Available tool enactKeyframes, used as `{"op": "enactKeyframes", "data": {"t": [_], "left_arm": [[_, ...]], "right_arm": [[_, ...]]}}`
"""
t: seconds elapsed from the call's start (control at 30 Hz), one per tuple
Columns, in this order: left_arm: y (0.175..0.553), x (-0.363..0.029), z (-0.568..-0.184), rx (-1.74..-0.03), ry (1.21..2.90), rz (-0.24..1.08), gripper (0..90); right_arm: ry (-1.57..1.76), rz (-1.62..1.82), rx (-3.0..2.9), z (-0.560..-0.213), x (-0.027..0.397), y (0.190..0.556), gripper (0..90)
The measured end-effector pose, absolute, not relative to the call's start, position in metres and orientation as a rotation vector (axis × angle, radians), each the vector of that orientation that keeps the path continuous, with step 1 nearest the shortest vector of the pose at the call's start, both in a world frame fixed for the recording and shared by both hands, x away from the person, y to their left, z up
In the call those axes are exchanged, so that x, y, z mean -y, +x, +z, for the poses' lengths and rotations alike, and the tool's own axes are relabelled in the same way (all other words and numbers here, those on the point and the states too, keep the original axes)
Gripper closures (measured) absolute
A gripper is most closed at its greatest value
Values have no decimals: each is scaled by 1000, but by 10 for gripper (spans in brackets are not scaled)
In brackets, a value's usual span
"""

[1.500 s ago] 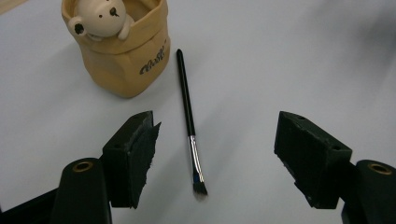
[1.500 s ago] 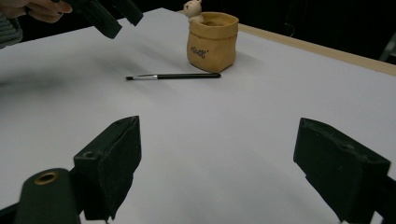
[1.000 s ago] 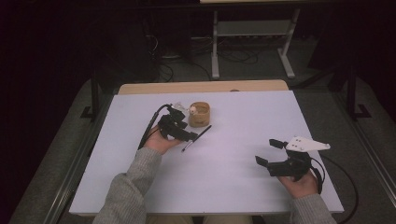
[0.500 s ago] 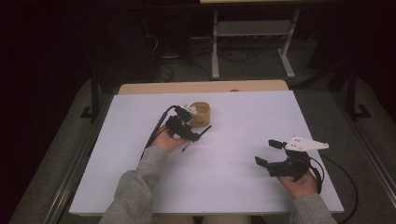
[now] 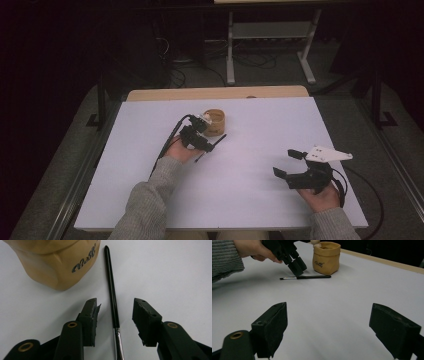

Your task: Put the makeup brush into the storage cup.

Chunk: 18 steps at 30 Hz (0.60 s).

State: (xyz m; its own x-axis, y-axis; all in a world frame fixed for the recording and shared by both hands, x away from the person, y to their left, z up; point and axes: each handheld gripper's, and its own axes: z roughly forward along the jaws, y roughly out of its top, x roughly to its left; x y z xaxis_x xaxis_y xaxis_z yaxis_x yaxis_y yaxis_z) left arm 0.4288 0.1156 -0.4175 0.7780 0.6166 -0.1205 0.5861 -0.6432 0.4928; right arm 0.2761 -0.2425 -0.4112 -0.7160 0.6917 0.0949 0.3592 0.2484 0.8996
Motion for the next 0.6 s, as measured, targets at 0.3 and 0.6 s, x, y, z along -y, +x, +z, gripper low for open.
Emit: {"op": "enactKeyframes", "data": {"t": [0.3,0.6], "left_arm": [[429,-112,-424,-894,2497,64,630],[428,-111,-424,-881,2518,80,690]], "right_arm": [[978,1458,-2206,-412,244,275,139],[982,1461,-2199,-412,246,274,138]]}}
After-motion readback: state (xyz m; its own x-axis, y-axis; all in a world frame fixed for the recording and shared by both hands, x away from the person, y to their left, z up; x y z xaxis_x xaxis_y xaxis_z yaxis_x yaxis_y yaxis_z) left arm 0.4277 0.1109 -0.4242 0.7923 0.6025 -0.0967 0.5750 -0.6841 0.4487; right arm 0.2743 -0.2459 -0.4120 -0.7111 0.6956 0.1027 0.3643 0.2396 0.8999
